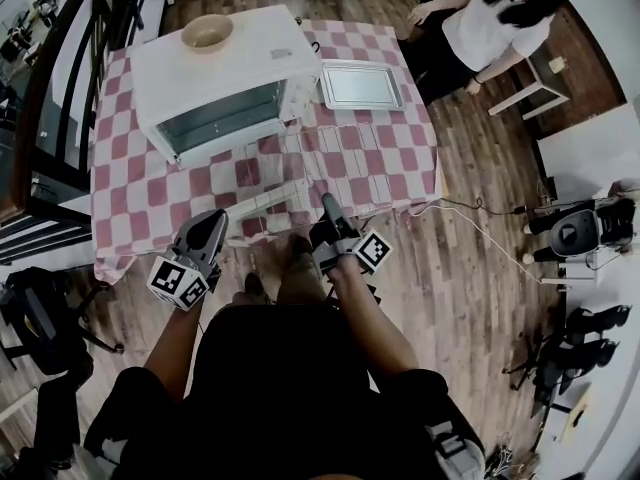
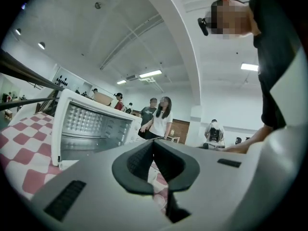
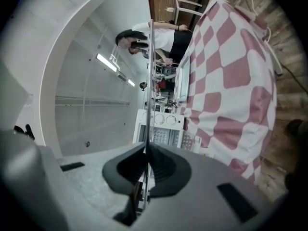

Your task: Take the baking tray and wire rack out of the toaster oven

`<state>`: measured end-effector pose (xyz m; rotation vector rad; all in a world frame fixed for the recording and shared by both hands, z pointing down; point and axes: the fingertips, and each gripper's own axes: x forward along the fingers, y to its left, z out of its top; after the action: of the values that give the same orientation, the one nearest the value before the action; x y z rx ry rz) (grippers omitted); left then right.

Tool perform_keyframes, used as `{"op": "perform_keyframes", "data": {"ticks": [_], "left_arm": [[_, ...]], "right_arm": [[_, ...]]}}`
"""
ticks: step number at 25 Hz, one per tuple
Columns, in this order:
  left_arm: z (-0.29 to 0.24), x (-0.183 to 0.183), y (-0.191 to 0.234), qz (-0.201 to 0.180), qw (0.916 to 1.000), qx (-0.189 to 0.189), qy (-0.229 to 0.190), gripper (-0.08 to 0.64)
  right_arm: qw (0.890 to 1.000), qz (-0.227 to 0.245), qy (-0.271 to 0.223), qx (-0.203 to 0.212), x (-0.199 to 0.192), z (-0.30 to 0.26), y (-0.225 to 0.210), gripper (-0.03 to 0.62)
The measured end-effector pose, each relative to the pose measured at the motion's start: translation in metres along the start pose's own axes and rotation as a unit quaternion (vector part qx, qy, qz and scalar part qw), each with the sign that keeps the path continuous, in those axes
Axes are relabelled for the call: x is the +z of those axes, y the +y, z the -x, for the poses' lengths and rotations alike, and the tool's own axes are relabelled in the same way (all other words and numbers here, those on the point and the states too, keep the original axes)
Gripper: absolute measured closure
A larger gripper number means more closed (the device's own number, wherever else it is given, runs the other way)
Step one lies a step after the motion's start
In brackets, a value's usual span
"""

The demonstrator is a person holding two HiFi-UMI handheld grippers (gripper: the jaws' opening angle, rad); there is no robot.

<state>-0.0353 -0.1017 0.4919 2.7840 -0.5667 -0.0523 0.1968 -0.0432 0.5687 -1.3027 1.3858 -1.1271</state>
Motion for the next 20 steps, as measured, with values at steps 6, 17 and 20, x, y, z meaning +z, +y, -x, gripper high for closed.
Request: {"op": "perform_keyframes", "data": {"ticks": [6,17,20], "left_arm": [[-0.061,-0.01,-0.018,-0.001,0.9991,-0.032,0.027,0.565],[-0.175,-0.03,-0.038,0.009,0.998,-0.021,0.059,0.565],[-0.202,-0.032,-0.044,0.013,0.9976,-0.013,0.067,0.565]], "right_arm": [[0.999,-0.003,-0.029,-0.015,0.061,0.017,-0.024,0.588],[0.998,-0.03,-0.037,-0.039,0.173,0.007,-0.084,0.588],[0.997,-0.038,-0.033,-0.051,0.197,0.001,-0.106,0.588]]}}
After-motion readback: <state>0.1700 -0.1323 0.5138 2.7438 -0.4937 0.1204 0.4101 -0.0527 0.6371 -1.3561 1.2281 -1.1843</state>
